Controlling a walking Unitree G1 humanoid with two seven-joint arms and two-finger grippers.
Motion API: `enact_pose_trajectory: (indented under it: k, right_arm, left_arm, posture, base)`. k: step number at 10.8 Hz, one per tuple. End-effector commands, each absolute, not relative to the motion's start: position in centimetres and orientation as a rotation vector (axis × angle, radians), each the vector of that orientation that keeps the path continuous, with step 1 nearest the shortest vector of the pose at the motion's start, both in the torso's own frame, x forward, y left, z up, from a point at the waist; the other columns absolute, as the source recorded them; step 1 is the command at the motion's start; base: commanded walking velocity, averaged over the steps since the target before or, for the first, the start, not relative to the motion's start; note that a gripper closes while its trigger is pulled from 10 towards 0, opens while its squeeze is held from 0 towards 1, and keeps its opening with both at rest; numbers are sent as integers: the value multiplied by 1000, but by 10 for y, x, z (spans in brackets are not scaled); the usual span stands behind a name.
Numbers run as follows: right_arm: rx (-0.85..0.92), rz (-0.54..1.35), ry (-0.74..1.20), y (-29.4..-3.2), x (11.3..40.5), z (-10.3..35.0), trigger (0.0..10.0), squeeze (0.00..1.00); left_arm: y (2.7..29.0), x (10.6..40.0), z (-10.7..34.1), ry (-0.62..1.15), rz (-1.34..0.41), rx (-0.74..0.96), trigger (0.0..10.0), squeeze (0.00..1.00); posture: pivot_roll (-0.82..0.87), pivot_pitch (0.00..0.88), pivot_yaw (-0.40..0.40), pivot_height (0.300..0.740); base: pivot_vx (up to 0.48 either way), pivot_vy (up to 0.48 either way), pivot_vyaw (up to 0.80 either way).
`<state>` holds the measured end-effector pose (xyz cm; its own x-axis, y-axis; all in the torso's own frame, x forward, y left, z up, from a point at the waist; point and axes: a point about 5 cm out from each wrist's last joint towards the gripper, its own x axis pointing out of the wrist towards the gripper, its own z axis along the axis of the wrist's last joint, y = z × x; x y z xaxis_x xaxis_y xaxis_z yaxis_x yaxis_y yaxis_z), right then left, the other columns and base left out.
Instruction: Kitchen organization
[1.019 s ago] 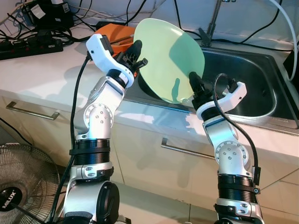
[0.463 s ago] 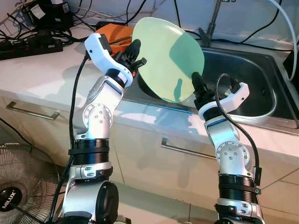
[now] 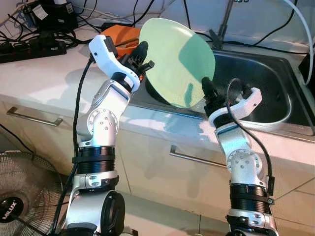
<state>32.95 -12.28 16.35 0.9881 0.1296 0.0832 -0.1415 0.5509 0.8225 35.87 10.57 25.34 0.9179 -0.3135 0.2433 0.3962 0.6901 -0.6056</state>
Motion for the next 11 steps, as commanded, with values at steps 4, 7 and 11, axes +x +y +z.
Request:
enact_pose_trajectory:
  k: [4,7,11]
  right_arm:
    - [998,138,-3,-121,330,160,10000,0]
    - [1089,125,-23,-122,333,164,10000,0]
    - [1271,109,-51,-128,334,168,10000,0]
  left_arm:
    - [103,355,271,-187,-452,-728,10000,0]
    - [100,354,267,-163,-473,-750,10000,0]
    - [104,355,261,-146,-452,-775,10000,0]
  posture:
    - [-67,0,32,740]
    - [-67,0,32,740]
    - [-69,0,33,740]
  base:
    - [0,0,0]
    - [0,0,0]
    - [0,0,0]
